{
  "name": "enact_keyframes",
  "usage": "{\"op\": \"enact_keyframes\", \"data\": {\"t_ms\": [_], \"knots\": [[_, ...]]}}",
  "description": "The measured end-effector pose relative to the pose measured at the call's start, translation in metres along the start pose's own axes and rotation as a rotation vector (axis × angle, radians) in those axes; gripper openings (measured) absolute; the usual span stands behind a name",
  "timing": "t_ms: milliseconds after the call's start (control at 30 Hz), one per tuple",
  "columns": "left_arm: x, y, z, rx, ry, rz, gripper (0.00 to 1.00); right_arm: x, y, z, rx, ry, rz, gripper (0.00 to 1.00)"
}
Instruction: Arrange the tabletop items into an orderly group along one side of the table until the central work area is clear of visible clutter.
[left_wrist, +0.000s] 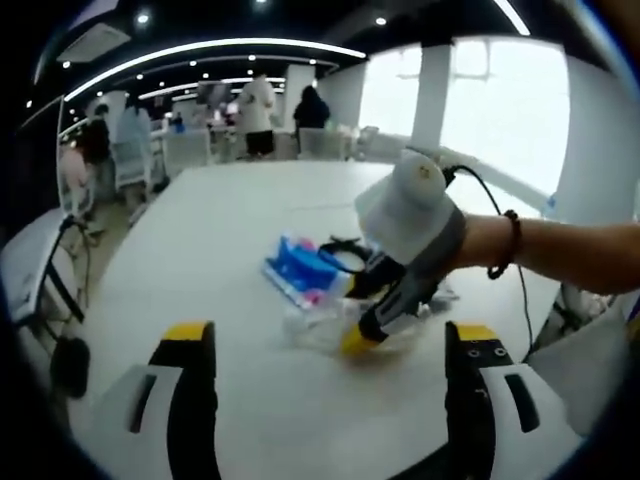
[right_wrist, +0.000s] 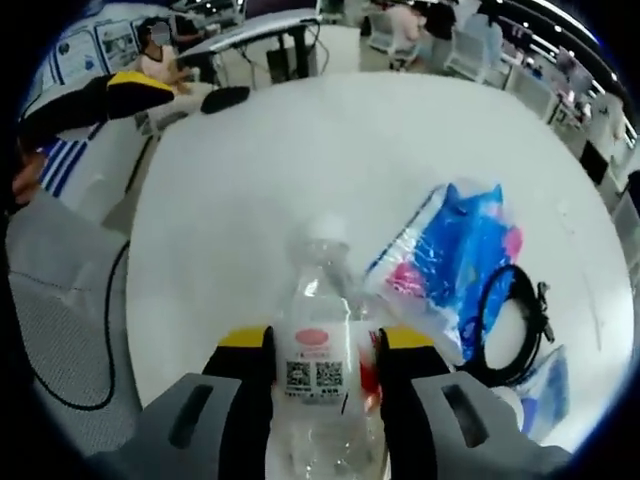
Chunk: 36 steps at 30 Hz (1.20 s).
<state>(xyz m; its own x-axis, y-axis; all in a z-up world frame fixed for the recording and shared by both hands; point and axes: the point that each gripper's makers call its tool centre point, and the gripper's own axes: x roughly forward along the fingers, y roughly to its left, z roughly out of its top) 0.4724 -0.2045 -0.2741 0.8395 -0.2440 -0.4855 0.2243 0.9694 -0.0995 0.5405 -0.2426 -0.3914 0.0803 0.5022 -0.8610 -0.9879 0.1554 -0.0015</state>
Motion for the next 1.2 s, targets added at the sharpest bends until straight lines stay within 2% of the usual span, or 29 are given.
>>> {"op": "enact_keyframes", "data": {"t_ms": [300,400,567,633,667,767,867,1033,1200], "knots": [[-0.001,0.006,0.0,-0.024,-0.003,0.022,0.9,0.002,0.005,0.01,-0.113,-0.038,-0.01,0.4],[-0.002,0.008,-0.001,-0.023,0.002,0.031,0.9,0.002,0.006,0.011,-0.108,-0.043,-0.017,0.4],[-0.004,0.012,-0.001,-0.039,-0.001,0.045,0.88,0.002,0.009,0.015,-0.098,-0.089,-0.016,0.39],[-0.004,0.013,-0.001,-0.039,0.0,0.05,0.88,0.0,0.011,0.019,-0.067,-0.13,-0.014,0.38],[-0.004,0.013,-0.001,-0.038,0.001,0.05,0.87,-0.001,0.013,0.025,-0.053,-0.181,-0.013,0.38],[-0.004,0.011,0.001,-0.035,-0.006,0.046,0.87,-0.009,0.016,0.034,-0.047,-0.249,-0.01,0.38],[-0.004,0.011,0.002,-0.028,-0.007,0.047,0.87,-0.015,0.018,0.039,-0.059,-0.29,-0.019,0.37],[-0.005,0.012,0.003,-0.038,-0.015,0.051,0.86,-0.029,0.017,0.053,-0.06,-0.395,-0.035,0.37],[-0.008,0.014,0.013,-0.086,-0.072,0.044,0.84,-0.039,0.022,0.059,-0.052,-0.454,-0.03,0.37]]}}
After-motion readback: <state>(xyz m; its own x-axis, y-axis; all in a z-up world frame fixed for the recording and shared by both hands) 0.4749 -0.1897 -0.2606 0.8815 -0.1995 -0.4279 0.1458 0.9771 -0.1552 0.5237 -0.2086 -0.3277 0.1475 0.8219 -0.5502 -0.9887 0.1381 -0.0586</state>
